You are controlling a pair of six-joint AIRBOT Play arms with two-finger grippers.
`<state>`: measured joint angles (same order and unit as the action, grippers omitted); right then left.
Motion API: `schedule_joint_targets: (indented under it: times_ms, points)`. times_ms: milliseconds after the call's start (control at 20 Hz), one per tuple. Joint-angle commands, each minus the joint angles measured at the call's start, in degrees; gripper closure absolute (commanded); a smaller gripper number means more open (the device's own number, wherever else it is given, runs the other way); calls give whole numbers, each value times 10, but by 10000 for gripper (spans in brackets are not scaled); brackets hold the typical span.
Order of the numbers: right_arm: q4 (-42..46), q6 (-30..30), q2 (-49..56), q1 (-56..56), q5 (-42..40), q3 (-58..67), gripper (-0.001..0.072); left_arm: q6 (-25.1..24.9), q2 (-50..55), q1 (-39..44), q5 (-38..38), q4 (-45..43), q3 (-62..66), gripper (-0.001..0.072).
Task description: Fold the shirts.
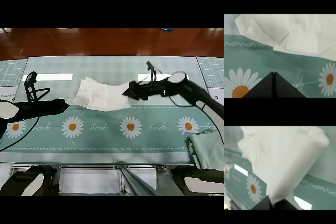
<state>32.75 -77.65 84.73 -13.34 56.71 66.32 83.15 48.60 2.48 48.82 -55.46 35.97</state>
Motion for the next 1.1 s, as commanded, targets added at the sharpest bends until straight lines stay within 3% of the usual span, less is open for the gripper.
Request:
schedule_joint_targets:
  times_ms: [0,150,400,500,800,1050]
  points:
    - [148,-106,-2,-3,80,178,694,0,0,0,-3,0,0,686]
    - [211,-172,-2,20,143,323,694,0,0,0,-4,0,0,685]
    - [217,-224,-33,116,240,458,694,-1,0,0,0,0,0,685]
    - [206,-226,-70,176,264,462,696,-22,0,0,9,-2,-2,685]
    - [221,-225,-165,387,388,456,696,-21,0,0,5,-2,-2,685]
    - [224,-186,-227,553,471,366,697,-21,0,0,-7,-2,-2,685]
